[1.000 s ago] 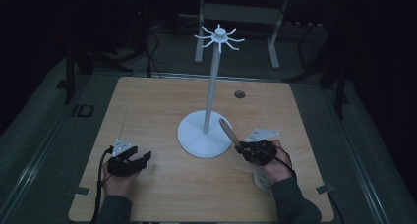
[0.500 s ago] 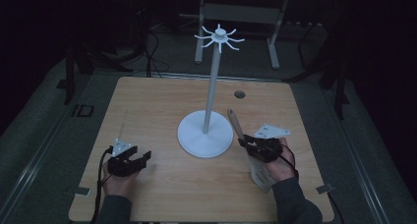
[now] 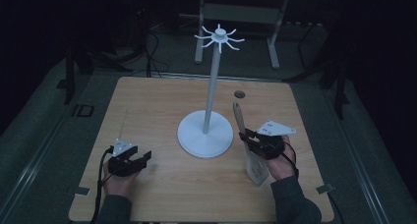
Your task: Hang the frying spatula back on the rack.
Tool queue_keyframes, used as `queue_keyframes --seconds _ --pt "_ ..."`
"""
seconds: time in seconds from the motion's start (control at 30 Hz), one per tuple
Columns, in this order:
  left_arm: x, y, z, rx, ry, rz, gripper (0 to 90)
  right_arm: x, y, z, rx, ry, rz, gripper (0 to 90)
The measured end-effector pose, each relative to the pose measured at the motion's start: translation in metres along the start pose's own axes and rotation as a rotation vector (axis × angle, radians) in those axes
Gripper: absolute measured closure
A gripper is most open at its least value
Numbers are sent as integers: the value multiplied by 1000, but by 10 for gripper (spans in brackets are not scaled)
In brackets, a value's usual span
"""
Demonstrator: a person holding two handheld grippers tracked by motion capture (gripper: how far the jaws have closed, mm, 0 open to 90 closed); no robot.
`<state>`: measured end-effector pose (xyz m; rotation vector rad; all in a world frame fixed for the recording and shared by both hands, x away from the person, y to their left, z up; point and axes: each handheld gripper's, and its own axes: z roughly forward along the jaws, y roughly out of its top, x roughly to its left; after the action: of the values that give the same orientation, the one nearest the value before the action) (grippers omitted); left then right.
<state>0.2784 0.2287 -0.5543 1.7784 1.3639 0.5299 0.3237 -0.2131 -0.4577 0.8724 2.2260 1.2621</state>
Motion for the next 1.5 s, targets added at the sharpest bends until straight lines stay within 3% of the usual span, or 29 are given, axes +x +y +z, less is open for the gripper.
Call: queue_keyframes --seconds 1.5 --pt "1 1 -2 -7 1 -5 377 17 36 -1 -161 -24 36 750"
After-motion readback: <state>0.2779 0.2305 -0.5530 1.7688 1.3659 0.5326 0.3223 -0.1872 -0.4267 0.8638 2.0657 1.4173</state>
